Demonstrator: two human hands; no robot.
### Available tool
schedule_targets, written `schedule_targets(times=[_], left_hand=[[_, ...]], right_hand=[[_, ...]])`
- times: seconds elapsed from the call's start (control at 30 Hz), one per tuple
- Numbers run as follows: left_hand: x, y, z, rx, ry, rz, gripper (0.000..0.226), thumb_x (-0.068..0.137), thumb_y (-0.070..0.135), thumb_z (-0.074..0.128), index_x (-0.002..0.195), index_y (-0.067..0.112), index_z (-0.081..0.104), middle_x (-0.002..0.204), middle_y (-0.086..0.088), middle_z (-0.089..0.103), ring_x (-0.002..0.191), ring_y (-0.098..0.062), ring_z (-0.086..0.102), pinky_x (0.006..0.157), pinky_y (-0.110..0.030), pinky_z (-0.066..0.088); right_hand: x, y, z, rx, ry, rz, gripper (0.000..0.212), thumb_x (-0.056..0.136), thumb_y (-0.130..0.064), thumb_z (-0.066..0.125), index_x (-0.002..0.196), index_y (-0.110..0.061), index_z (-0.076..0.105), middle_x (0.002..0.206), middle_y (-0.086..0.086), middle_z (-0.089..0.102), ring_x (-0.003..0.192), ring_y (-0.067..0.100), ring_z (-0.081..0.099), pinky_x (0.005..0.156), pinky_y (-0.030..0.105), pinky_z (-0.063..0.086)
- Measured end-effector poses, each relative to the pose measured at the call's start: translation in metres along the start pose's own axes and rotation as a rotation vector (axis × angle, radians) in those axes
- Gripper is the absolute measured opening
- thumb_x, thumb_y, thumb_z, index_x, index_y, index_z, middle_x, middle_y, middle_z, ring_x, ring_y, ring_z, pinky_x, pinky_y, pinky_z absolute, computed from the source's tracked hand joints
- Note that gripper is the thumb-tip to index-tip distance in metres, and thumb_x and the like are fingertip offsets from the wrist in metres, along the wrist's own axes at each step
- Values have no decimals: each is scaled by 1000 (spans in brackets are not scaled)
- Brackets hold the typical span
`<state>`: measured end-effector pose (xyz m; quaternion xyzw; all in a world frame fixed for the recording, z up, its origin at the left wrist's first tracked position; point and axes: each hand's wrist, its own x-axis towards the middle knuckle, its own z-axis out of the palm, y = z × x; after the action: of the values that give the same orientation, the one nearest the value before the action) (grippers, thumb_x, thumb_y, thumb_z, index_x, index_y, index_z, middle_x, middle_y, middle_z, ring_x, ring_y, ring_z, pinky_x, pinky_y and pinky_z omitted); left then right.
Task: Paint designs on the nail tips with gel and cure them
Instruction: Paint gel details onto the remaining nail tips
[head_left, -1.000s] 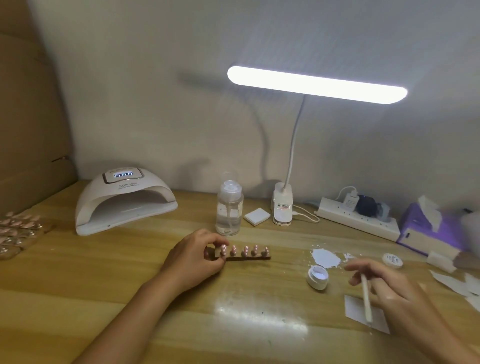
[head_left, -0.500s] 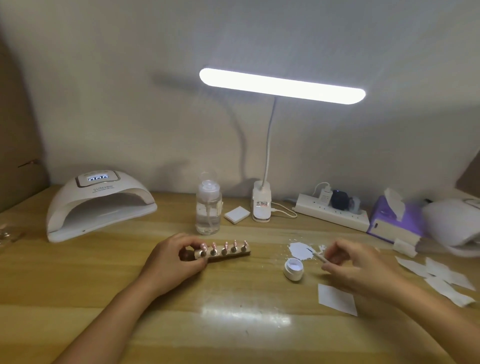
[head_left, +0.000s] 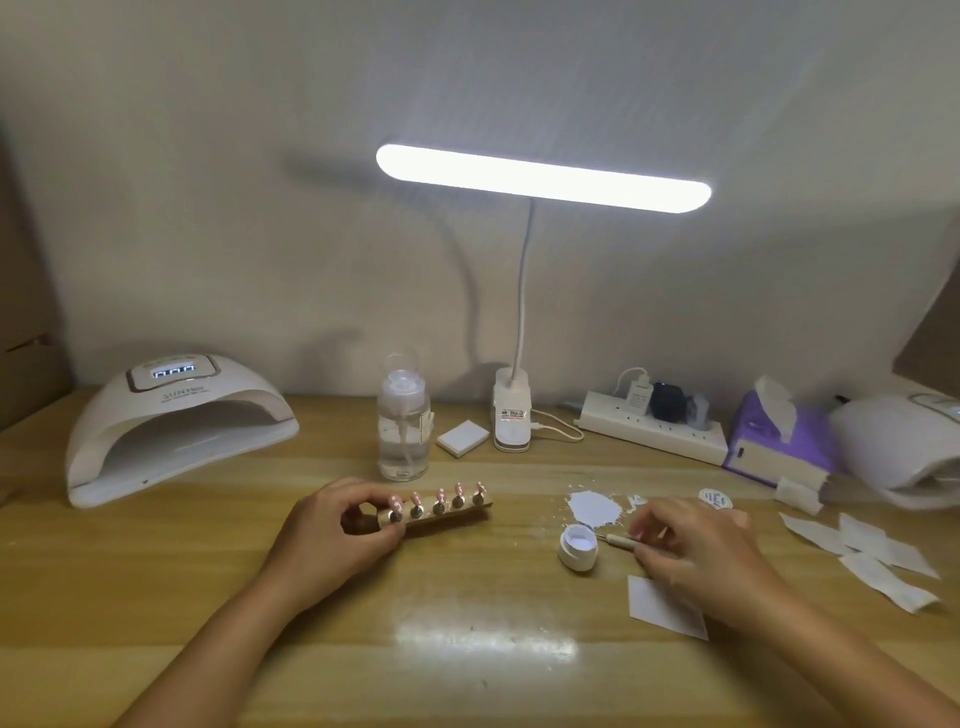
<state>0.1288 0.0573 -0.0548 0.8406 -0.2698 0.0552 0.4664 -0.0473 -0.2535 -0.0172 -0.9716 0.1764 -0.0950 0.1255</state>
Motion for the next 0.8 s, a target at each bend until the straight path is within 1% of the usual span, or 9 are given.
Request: schedule_targets(times=[0.07,0.17,0.27,0.37,0.47,0.57,0.63,0.73,0.8], left_hand=[[-1,4,0,12,9,37,25,71,17,83,86,35,75,88,23,64,72,-6,59,63,-10,42],[0,14,0,-21,16,52,25,73,15,84,87,34,75,88,26,63,76,-3,56,61,-12,41],[1,32,1,-106,-26,42,23,76,15,82,89,33,74,89,25,64,77,-2,56,60,-14,41],[-4,54,6,-155,-110,57,21,78,16,80,91,31,75,90,24,66,78,-1,55,64,-14,42],[-13,75,15,-166,-165,86,21,78,14,80,90,30,75,87,27,66,79,0,55,66,-13,42],[-19,93,26,-185,-222,135,27,78,12,80,91,35,75,89,20,68,79,-5,56,70,-20,45],[-22,106,42,-201,-264,188,29,78,13,80,92,37,74,89,19,68,78,-9,55,70,-22,46],[-24,130,74,-239,-312,271,30,79,18,79,99,38,70,92,19,70,76,-11,58,66,-19,49],[-24,150,102,-302,-343,293,33,80,20,78,107,36,66,94,16,70,76,-7,62,66,-16,50]], right_hand=[[-1,-3,-2,61,52,-2,18,92,-32,65,92,-46,53,95,-23,59,92,-8,51,84,28,19],[-5,-12,-8,364,172,-39,22,91,-19,69,102,-38,62,96,-15,65,86,-2,59,89,29,39],[-16,-32,-13,552,39,-129,38,88,-18,74,119,-36,61,105,-10,66,89,1,59,79,13,44],[-23,-47,-11,616,-15,-160,52,87,-19,76,131,-36,54,109,-8,65,86,6,59,79,18,48],[-33,-48,-18,672,36,-180,45,87,-20,77,125,-37,59,96,-12,70,77,7,60,73,22,51],[-48,-33,-24,714,83,-148,28,87,-20,76,109,-35,69,88,-13,70,70,7,58,67,22,50],[-64,-15,-30,727,87,-94,22,86,-22,76,105,-32,71,88,-13,69,71,10,60,66,20,51],[-91,18,-40,722,100,24,23,80,-37,76,102,-33,73,92,-22,69,79,6,64,68,16,51],[-112,42,-46,796,124,146,27,73,-41,76,98,-31,76,90,-16,72,79,6,66,68,15,52]])
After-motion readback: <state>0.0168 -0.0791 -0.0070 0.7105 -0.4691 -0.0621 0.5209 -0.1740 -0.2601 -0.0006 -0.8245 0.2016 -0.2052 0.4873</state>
